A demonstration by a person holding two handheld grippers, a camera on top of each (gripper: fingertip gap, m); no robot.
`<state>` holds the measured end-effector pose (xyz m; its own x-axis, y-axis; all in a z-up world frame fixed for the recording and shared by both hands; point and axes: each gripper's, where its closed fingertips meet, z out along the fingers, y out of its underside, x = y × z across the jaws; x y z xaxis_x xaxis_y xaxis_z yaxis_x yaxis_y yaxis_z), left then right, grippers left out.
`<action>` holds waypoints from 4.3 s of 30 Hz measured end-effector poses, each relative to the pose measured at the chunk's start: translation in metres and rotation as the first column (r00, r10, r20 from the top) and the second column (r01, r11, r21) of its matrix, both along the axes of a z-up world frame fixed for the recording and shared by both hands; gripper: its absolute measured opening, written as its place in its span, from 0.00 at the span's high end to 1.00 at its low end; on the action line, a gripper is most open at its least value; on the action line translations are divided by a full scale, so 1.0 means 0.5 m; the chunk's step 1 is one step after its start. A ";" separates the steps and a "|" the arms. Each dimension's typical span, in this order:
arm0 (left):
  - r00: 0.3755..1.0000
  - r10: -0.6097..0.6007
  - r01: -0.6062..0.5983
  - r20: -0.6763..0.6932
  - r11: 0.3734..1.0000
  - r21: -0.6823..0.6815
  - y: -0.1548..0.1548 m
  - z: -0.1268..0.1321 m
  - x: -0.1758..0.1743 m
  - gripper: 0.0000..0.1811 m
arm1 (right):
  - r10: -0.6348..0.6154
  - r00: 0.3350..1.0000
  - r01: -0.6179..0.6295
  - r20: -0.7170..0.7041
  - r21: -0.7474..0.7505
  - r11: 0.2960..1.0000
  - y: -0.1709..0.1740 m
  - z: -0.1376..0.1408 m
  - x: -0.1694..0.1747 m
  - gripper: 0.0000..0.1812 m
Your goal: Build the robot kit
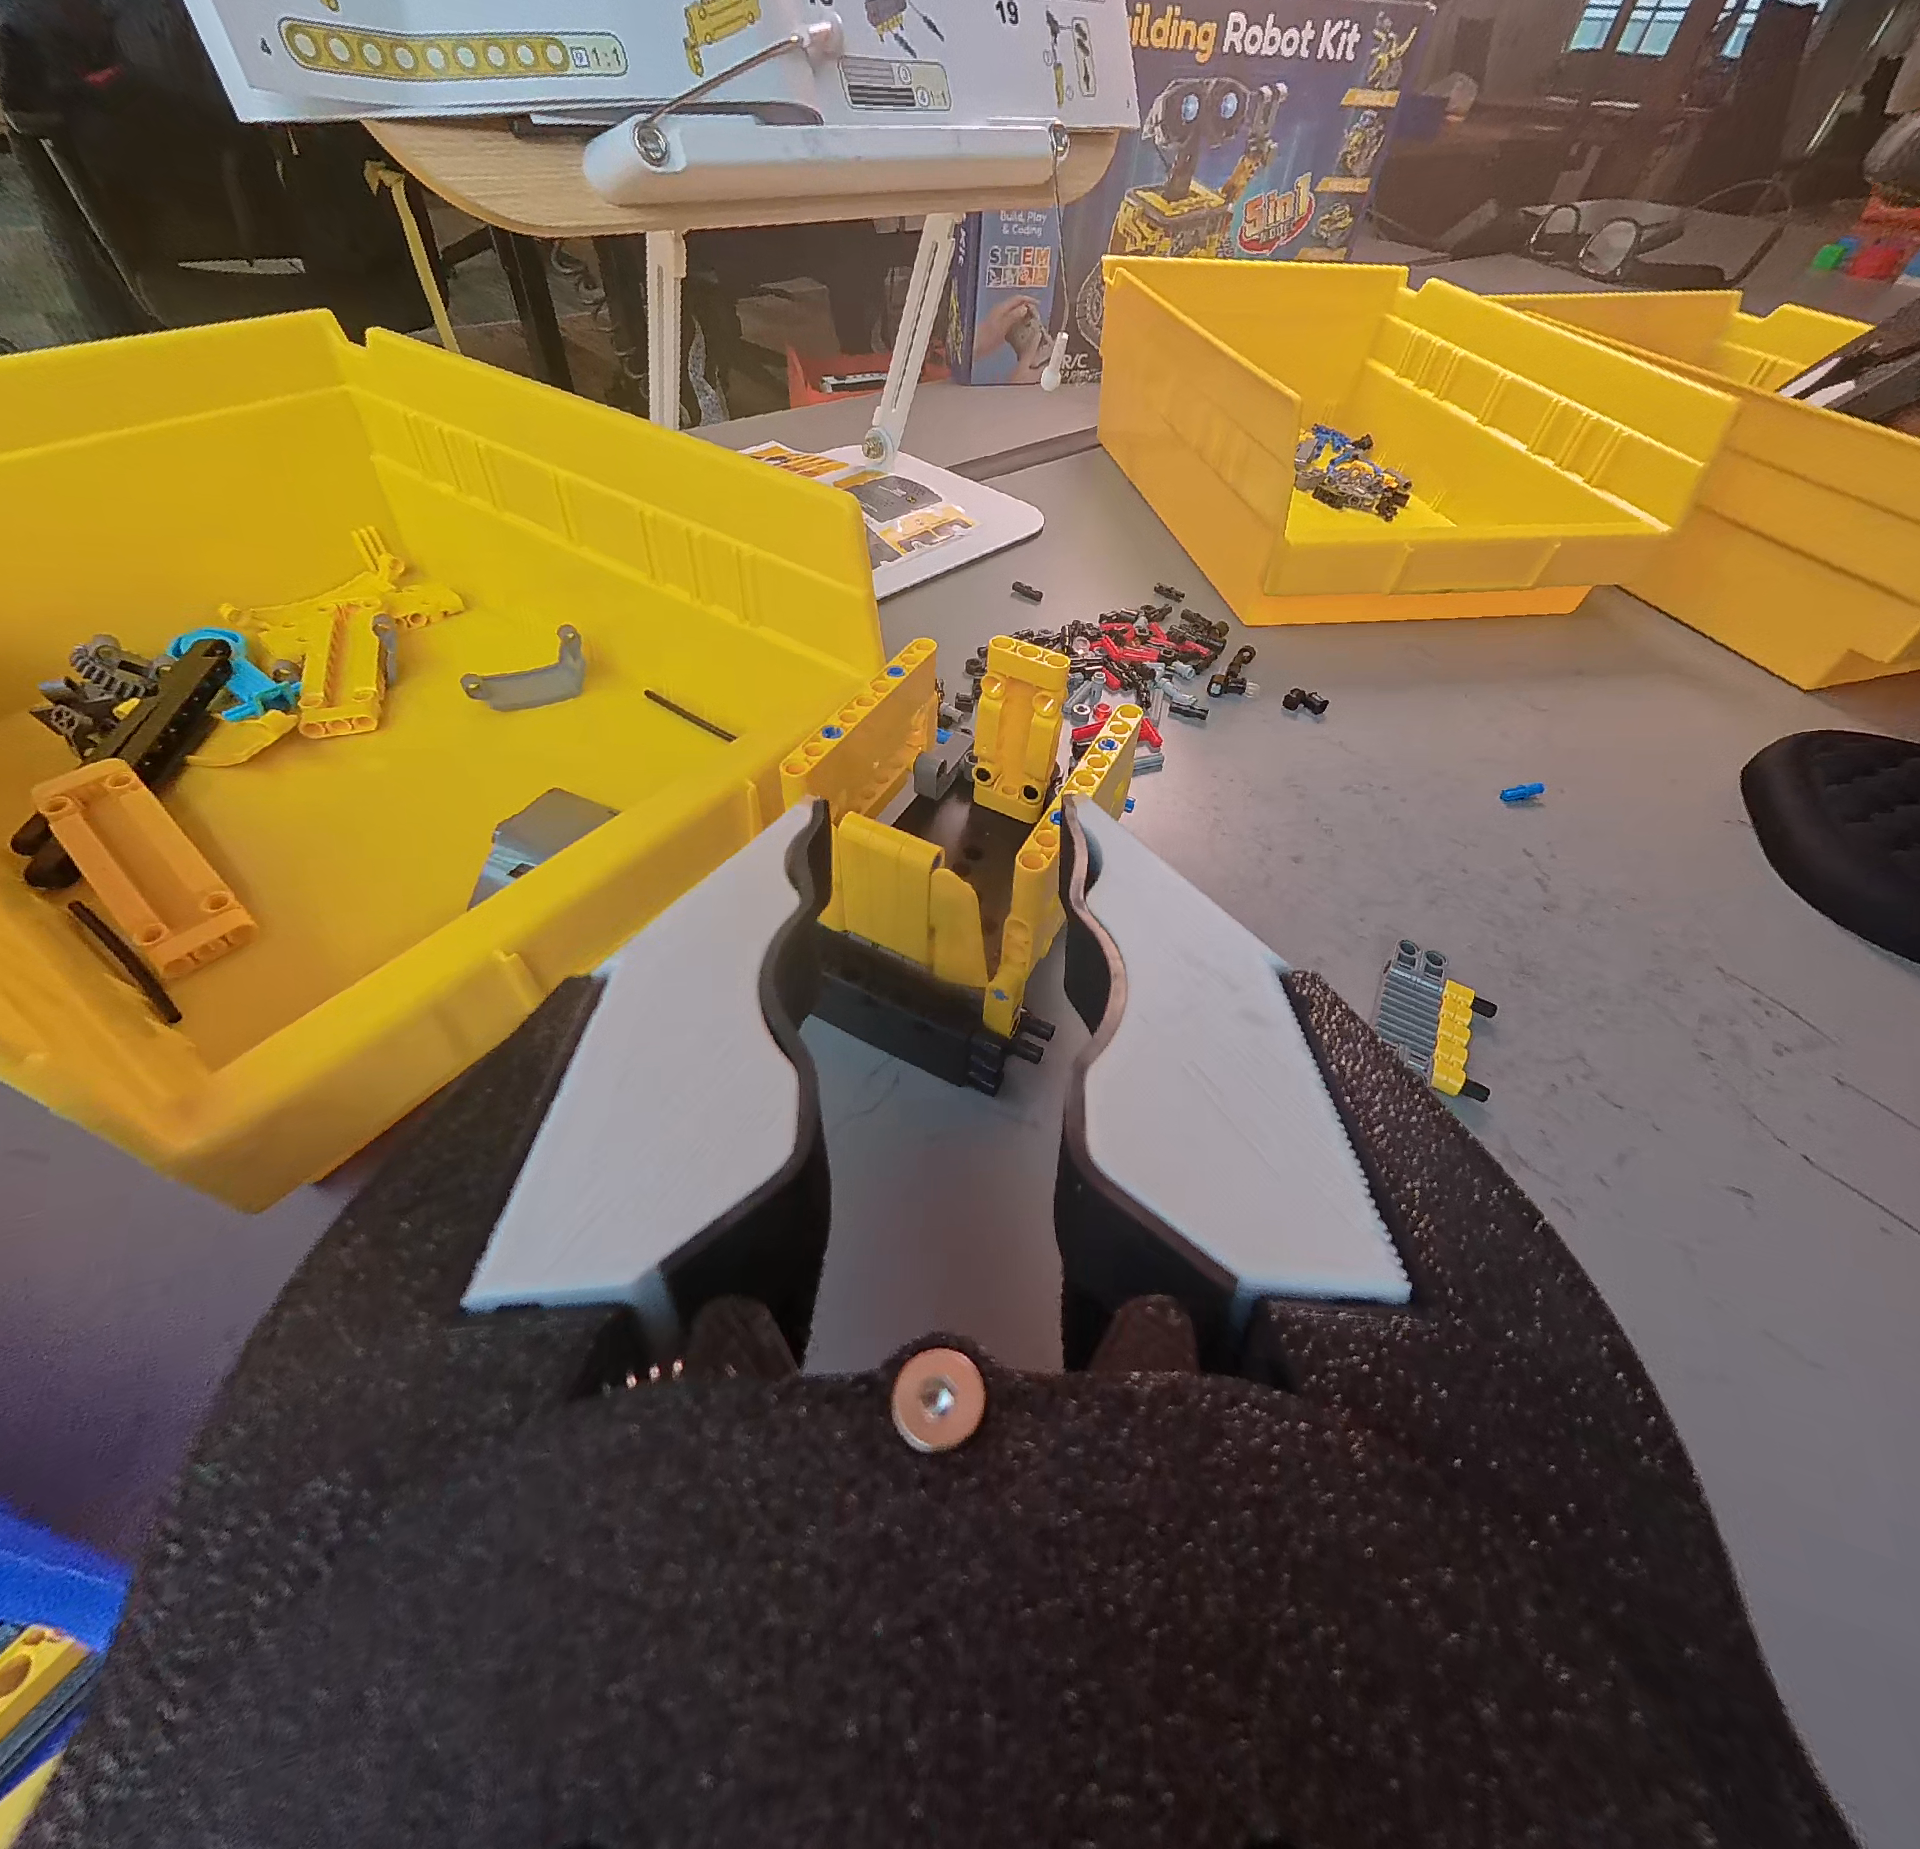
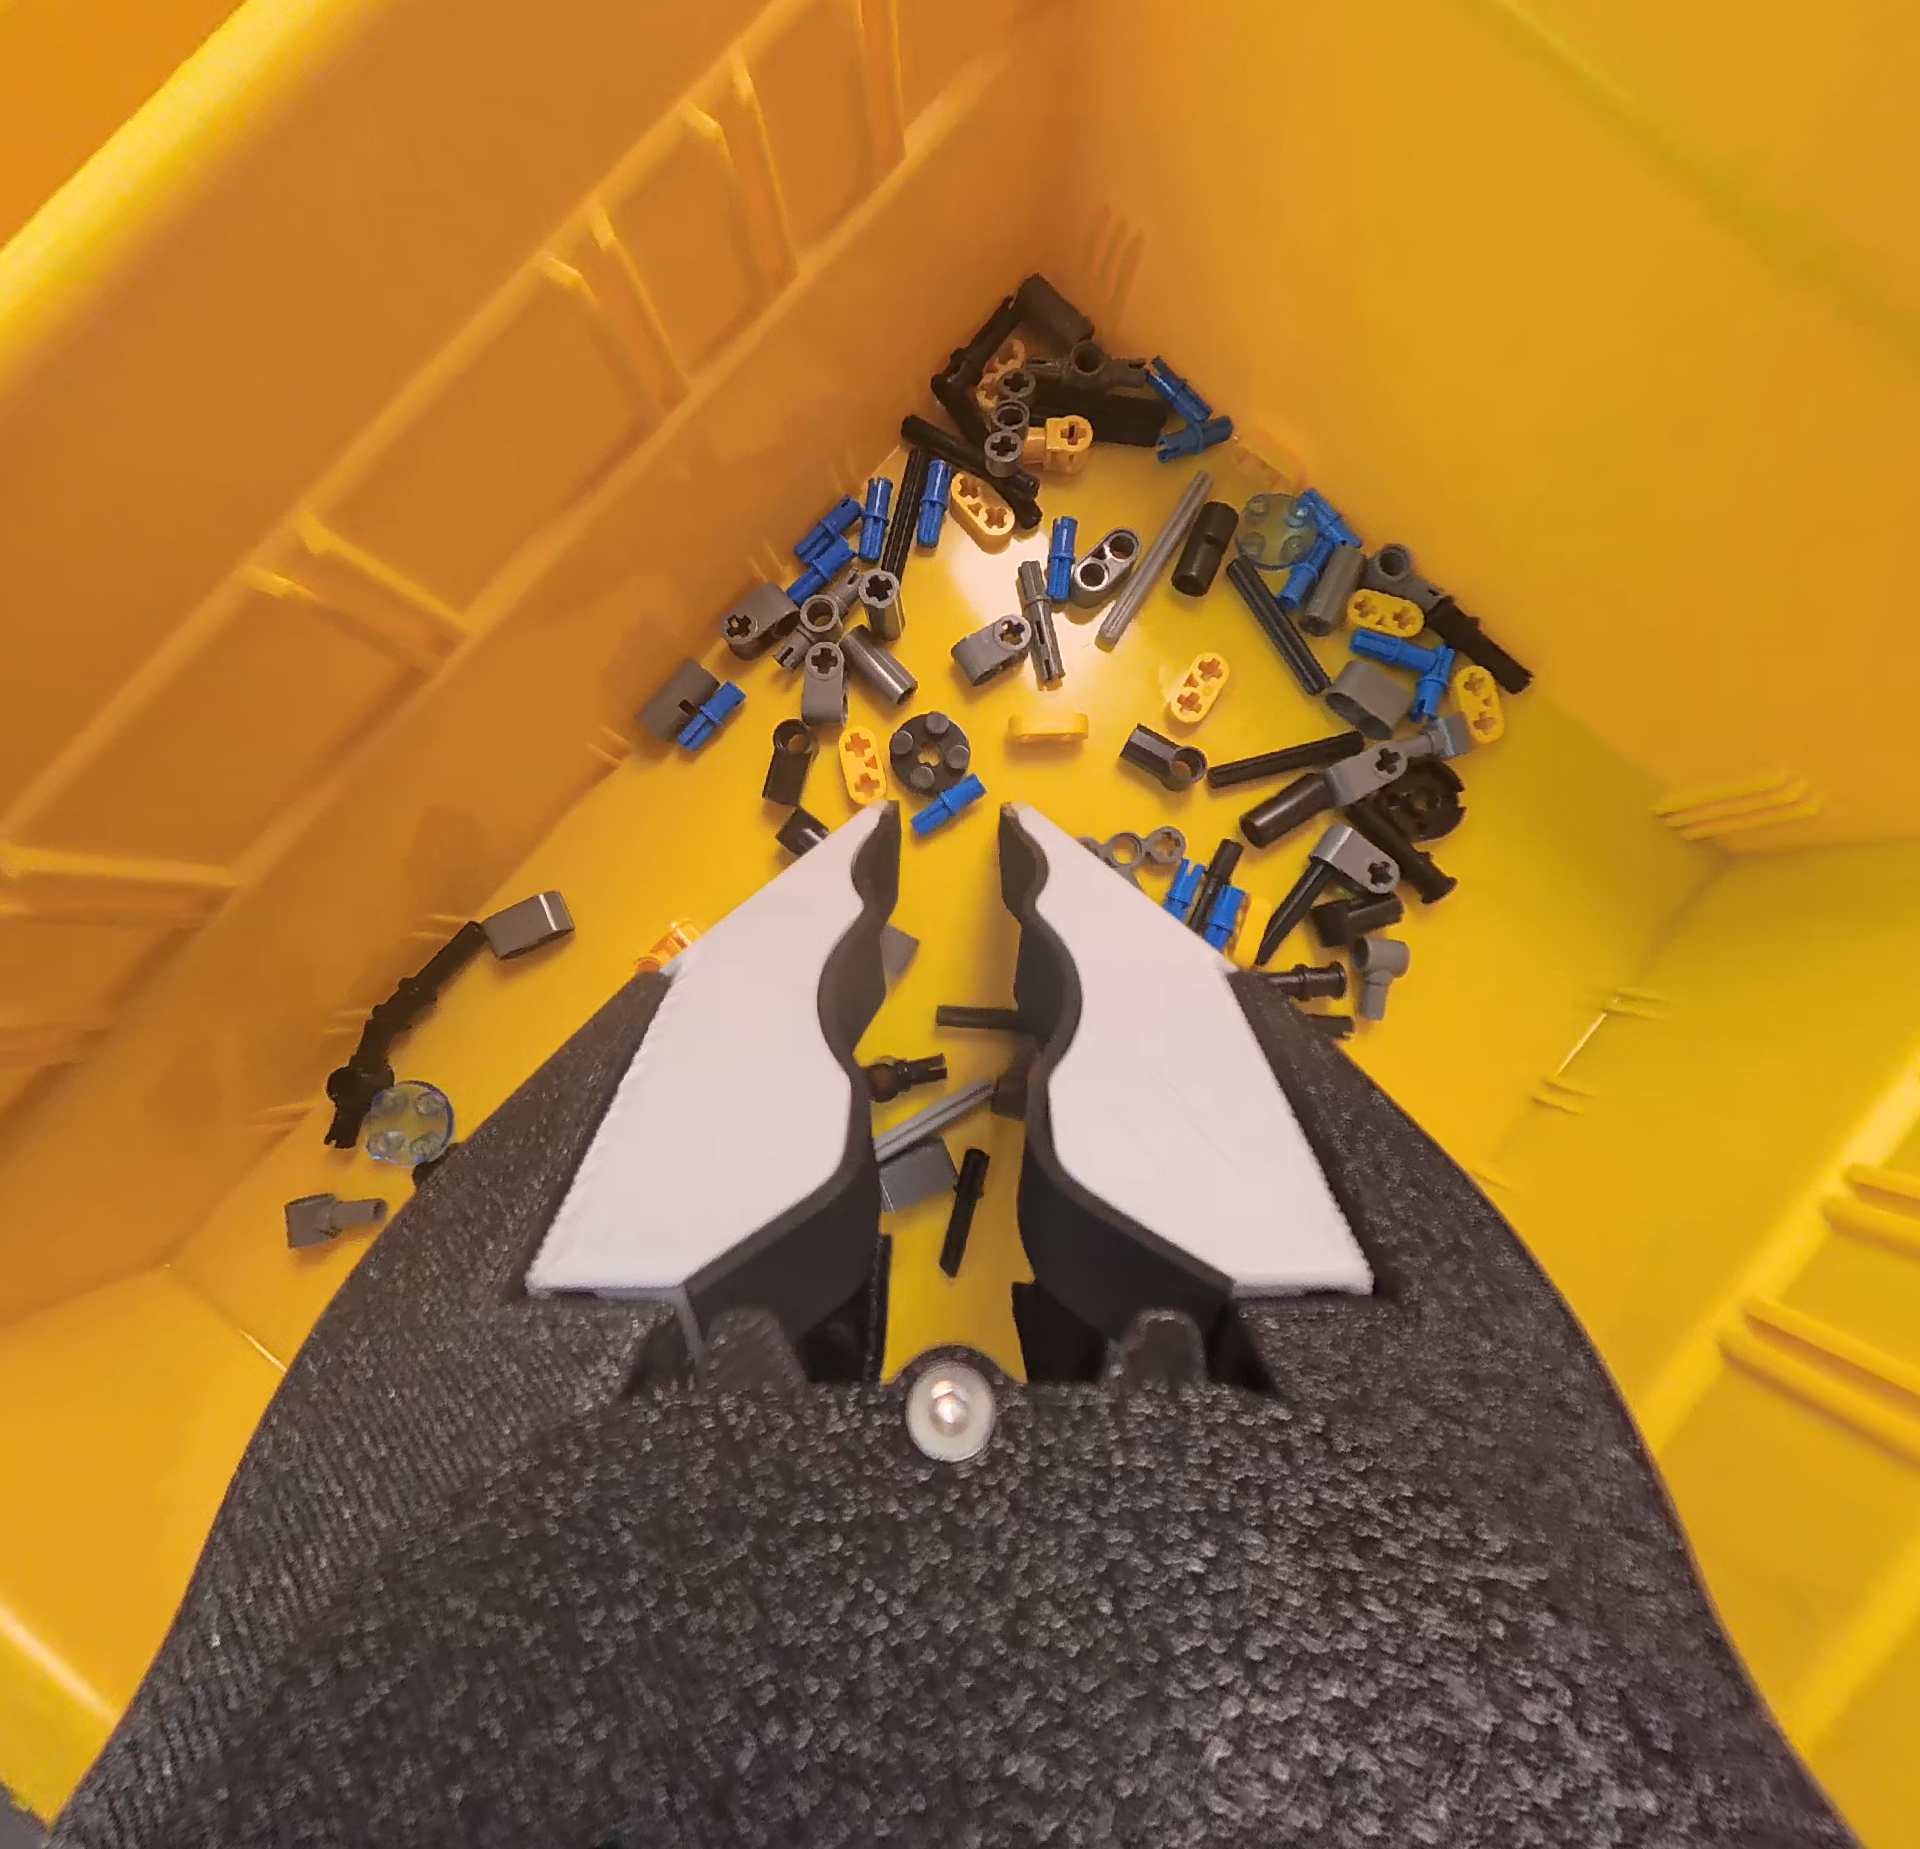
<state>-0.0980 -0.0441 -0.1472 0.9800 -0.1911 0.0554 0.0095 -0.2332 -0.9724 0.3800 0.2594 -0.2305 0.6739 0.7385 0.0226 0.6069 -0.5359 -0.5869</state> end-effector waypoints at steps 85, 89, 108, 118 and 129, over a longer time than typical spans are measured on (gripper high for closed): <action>0.997 -0.079 0.078 -0.011 0.996 -0.041 0.004 -0.025 0.033 0.76 | 0.187 0.969 -0.220 0.160 0.222 0.950 -0.082 0.163 0.022 0.90; 0.997 -0.079 0.078 -0.016 0.995 -0.062 0.009 -0.036 0.034 0.76 | 0.217 0.937 -0.257 0.275 0.117 0.959 -0.061 0.086 0.043 0.90; 0.997 -0.059 0.056 -0.048 0.997 -0.060 0.016 -0.040 0.032 0.78 | 0.259 0.770 -0.212 0.582 -0.150 0.966 -0.046 0.002 0.152 0.92; 0.998 -0.055 0.052 -0.044 0.997 -0.060 0.017 -0.040 0.030 0.79 | 0.192 0.854 -0.198 0.483 -0.039 0.979 -0.012 0.039 0.120 0.93; 0.998 -0.047 0.044 -0.051 0.997 -0.061 0.018 -0.040 0.028 0.79 | 0.482 0.573 -0.523 0.663 -0.157 0.838 0.062 0.020 0.145 0.93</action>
<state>-0.0839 -0.0353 -0.1674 0.9722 -0.2335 0.0168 -0.0530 -0.2895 -0.9557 0.4527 0.2902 -0.2203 -0.0148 0.9377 0.3471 0.9984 -0.0054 0.0571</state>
